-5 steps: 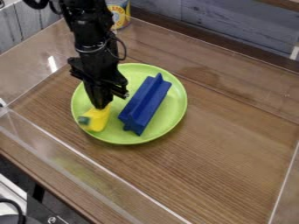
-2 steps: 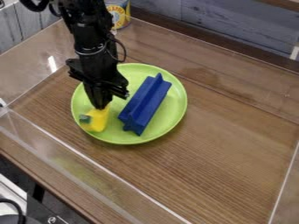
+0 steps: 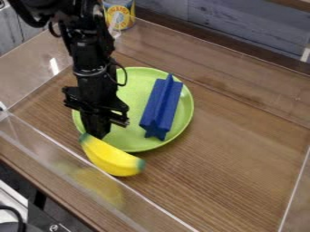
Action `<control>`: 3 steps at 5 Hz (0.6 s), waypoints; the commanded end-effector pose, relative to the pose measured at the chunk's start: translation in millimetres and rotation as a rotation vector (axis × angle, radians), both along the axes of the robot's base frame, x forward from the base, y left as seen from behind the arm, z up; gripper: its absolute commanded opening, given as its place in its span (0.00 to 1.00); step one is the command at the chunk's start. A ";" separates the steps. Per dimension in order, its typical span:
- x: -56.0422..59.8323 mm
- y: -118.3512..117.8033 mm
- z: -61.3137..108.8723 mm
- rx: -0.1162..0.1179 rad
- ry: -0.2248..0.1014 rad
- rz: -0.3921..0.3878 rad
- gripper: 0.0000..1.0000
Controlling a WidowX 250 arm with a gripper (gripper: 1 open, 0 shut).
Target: Remove the banana from inside the green plate and put it on the table
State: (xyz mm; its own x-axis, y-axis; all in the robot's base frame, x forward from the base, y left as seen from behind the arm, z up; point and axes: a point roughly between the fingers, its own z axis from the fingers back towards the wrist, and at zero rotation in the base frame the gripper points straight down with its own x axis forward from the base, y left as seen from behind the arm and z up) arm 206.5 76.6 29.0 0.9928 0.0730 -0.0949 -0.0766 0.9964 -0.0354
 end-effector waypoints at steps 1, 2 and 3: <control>12.2 5.1 10.7 0.019 -0.033 -0.035 0.00; 20.7 7.9 14.3 0.020 -0.032 -0.056 0.00; 21.7 10.9 15.7 0.019 -0.028 -0.005 0.00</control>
State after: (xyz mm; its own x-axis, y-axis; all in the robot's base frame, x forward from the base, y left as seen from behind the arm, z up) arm 221.0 83.9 37.2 0.9928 0.0665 -0.0993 -0.0699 0.9971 -0.0315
